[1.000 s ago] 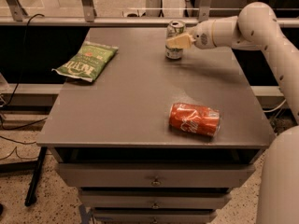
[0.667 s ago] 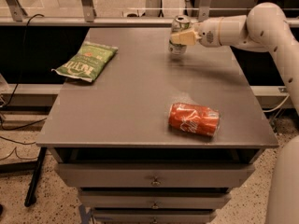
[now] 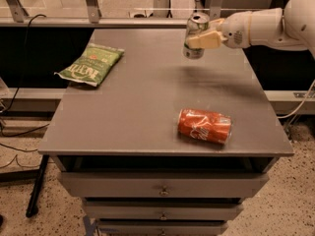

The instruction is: Move 7up can near coke can

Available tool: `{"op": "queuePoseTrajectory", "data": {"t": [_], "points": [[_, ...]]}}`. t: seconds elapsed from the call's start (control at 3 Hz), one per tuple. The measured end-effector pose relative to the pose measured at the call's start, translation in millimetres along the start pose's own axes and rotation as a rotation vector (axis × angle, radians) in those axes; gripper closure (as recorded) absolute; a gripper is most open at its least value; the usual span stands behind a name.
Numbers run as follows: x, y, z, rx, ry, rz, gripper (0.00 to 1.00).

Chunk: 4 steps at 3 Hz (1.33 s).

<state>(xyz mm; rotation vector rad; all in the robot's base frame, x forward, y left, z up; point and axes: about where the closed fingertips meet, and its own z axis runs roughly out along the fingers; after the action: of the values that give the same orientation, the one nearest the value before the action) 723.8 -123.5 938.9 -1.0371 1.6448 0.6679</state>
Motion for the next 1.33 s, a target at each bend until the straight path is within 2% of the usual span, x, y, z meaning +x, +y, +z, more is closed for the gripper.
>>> {"op": "queuePoseTrajectory", "data": {"t": [0.67, 1.0, 1.33], "points": [[29, 62, -35, -0.147, 0.099, -0.034, 1.0], [43, 96, -52, -0.248, 0.152, -0.089, 1.0], [50, 118, -60, -0.321, 0.17, -0.132, 1.0]]}}
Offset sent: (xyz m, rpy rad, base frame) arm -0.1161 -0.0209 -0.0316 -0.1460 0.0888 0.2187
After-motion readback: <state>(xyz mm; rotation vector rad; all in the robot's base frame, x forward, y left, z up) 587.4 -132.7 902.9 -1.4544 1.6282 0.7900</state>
